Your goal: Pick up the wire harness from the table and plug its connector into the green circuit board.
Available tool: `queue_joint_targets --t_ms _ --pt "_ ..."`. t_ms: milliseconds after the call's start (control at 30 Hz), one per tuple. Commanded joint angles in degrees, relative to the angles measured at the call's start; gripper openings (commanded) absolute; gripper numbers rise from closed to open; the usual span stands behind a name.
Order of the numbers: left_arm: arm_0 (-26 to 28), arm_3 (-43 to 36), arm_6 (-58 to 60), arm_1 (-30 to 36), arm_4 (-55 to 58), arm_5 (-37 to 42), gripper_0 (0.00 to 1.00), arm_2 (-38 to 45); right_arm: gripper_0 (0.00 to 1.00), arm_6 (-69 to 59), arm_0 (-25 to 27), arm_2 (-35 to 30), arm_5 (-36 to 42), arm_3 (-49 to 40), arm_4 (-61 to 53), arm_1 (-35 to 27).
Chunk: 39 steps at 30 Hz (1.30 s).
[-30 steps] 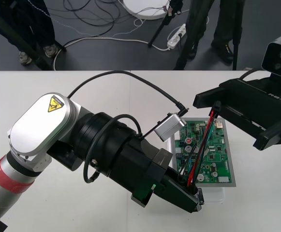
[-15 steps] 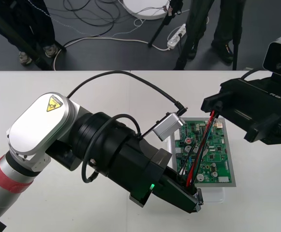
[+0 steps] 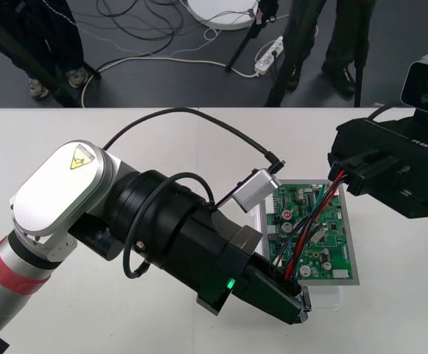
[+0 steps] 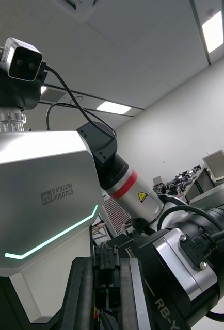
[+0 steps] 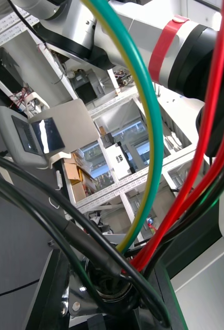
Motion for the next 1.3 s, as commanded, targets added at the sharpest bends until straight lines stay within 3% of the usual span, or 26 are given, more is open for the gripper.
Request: queue_joint_targets --t_ms 33,433,467,500,533,567,900,1300 --pt "-0.15 -0.72 -3.68 1.47 1.09 2.94 0.00 -1.03 0.00 -1.60 0.94 -2.60 -0.65 0.05 -0.96 -1.99" --pt "0.37 -0.72 -6.14 2.70 0.56 2.94 0.00 -1.38 0.00 -1.60 2.17 -4.27 -0.65 0.05 -0.96 -2.08" --pt "0.37 -0.72 -6.14 2.70 0.65 3.12 0.09 -1.38 0.00 -1.60 2.17 -4.27 -0.65 0.05 -0.96 -2.08" --pt "0.37 -0.72 -6.14 2.88 0.65 3.47 0.57 -1.38 0.00 -1.51 2.17 -4.27 -0.65 0.05 -0.96 -2.08" --pt "0.37 -0.72 -6.14 2.97 0.65 3.73 0.83 -1.38 0.00 -1.51 2.17 -4.27 -0.65 0.05 -0.96 -2.08" --pt "0.46 -0.72 -6.23 3.06 0.65 4.35 1.00 -1.38 0.00 -1.51 2.17 -4.27 -0.65 -0.04 -0.96 -2.08" --pt "0.90 -0.72 -9.39 3.58 0.91 13.05 1.00 -0.86 0.00 -1.42 2.17 -4.27 -0.65 -0.04 -0.96 -2.08" --pt "1.34 -0.72 -10.18 5.96 0.91 16.21 1.00 5.56 0.00 -0.98 3.31 -5.15 -0.65 0.93 -0.96 -2.87"
